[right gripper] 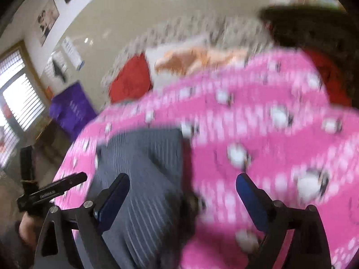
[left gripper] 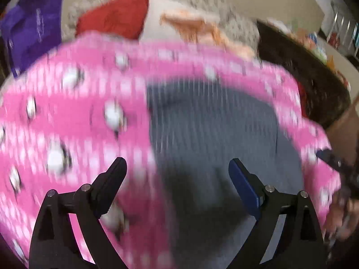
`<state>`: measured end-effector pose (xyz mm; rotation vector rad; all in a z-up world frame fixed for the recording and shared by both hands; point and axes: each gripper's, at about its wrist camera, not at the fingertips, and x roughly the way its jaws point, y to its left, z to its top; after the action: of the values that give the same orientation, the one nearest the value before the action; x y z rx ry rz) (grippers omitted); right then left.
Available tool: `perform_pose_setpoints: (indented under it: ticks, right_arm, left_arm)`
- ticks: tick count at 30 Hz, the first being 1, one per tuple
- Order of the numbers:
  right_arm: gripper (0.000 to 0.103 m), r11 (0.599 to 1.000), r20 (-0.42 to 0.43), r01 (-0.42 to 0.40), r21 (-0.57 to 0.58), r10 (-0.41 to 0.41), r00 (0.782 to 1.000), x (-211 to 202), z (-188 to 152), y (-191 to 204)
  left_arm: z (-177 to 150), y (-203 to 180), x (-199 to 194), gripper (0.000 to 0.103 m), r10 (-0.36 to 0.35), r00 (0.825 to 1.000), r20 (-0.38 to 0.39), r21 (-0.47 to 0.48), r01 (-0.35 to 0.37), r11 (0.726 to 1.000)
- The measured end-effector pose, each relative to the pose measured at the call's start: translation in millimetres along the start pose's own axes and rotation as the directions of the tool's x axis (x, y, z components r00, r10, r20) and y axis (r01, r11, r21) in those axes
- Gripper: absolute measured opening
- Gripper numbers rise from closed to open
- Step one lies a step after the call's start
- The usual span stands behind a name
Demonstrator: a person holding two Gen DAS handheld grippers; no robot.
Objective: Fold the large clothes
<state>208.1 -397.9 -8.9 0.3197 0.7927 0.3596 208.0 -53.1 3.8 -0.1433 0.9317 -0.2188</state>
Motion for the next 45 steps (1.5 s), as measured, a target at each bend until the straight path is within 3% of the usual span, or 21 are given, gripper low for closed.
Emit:
perform_pose_setpoints:
  ticks: [3, 5, 7, 11, 14, 16, 17, 20, 21, 25, 26, 27, 28, 31, 32, 36, 39, 45]
  right_arm:
    - [0.094, 0.986, -0.103, -0.149, 0.069, 0.155, 0.982, 20.5, -34.0, -17.2]
    - [0.094, 0.962, -0.131, -0.243, 0.122, 0.258, 0.957, 41.3, -49.2, -21.8]
    - [0.100, 0.943, -0.141, -0.285, 0.172, 0.310, 0.940, 60.7, -54.7, -23.8]
    - [0.103, 0.904, -0.073, -0.390, 0.175, 0.407, 0.910, 75.6, -40.2, -21.9]
    - [0.076, 0.836, -0.105, -0.510, 0.203, 0.536, 0.838, 90.3, -33.8, -19.0]
    - [0.064, 0.859, -0.138, -0.488, 0.154, 0.508, 0.850, 97.2, -33.9, -11.3]
    - [0.058, 0.888, -0.150, -0.447, 0.110, 0.459, 0.875, 102.4, -32.5, -6.1]
    - [0.057, 0.906, -0.118, -0.415, 0.085, 0.423, 0.899, 105.3, -31.7, 1.9]
    - [0.052, 0.916, -0.110, -0.398, 0.058, 0.402, 0.909, 105.4, -32.6, 7.1]
    - [0.042, 0.971, -0.081, -0.213, -0.109, 0.204, 0.975, 103.1, -33.9, 34.8]
    - [0.041, 0.975, -0.072, -0.173, -0.141, 0.164, 0.984, 101.6, -33.4, 37.9]
    - [0.041, 0.976, -0.065, -0.140, -0.169, 0.130, 0.989, 101.1, -34.0, 42.6]
    - [0.040, 0.976, -0.061, -0.099, -0.192, 0.089, 0.994, 102.7, -36.2, 48.8]
    - [0.030, 0.985, -0.071, -0.096, -0.145, 0.087, 0.994, 105.2, -33.3, 46.3]
    - [0.028, 0.987, -0.076, -0.107, -0.116, 0.099, 0.992, 102.5, -32.2, 44.3]
    - [0.026, 0.988, -0.071, -0.155, -0.003, 0.155, 0.985, 91.7, -36.0, 43.9]
    - [0.026, 0.976, -0.059, -0.208, 0.067, 0.212, 0.975, 99.2, -37.3, 65.5]
    - [0.025, 0.940, -0.095, -0.330, 0.089, 0.338, 0.936, 135.7, -53.5, 135.3]
  left_arm:
    - [-45.8, 2.5, 4.9, 0.092, -0.097, 0.993, -0.061, -0.037, 0.094, 0.995]
    - [-66.6, -1.8, 4.8, 0.092, -0.125, 0.992, -0.034, -0.021, 0.124, 0.992]
    - [-74.6, -5.0, 1.8, 0.092, -0.119, 0.993, 0.025, 0.004, 0.119, 0.993]
    - [-78.0, -1.8, 6.9, 0.097, -0.151, 0.988, 0.043, 0.002, 0.151, 0.989]
    - [-82.4, 0.5, 6.5, 0.097, -0.169, 0.983, 0.065, -0.001, 0.170, 0.986]
    - [-85.1, 2.5, 5.4, 0.097, -0.179, 0.981, 0.073, -0.005, 0.180, 0.984]
    - [-85.7, 3.2, 5.4, 0.098, -0.184, 0.980, 0.075, -0.006, 0.185, 0.983]
    - [-87.7, 5.6, 3.8, 0.098, -0.186, 0.980, 0.077, -0.007, 0.187, 0.982]
    - [-88.1, 5.9, 3.6, 0.098, -0.188, 0.979, 0.077, -0.009, 0.189, 0.982]
    - [-87.7, -2.2, 3.7, 0.098, -0.144, 0.987, 0.069, 0.012, 0.144, 0.990]
    - [-87.8, -5.8, 2.9, 0.098, -0.122, 0.990, 0.071, 0.021, 0.121, 0.992]
    - [-88.3, -8.9, 1.8, 0.094, -0.109, 0.991, 0.077, 0.025, 0.107, 0.994]
    - [-88.8, -12.6, 0.9, 0.068, -0.137, 0.987, 0.079, 0.035, 0.134, 0.990]
    - [-87.6, -21.0, -8.3, 0.037, -0.092, 0.989, 0.112, 0.045, 0.087, 0.995]
    - [-85.9, -20.3, -12.8, 0.031, -0.099, 0.988, 0.122, 0.039, 0.095, 0.995]
    - [-76.3, -7.0, -33.1, 0.026, -0.139, 0.980, 0.143, 0.018, 0.138, 0.990]
    - [-69.4, 16.2, -55.2, 0.026, -0.137, 0.977, 0.165, 0.020, 0.135, 0.991]
    - [-76.9, 88.0, -82.0, 0.026, -0.039, 0.983, 0.177, -0.030, 0.045, 0.999]
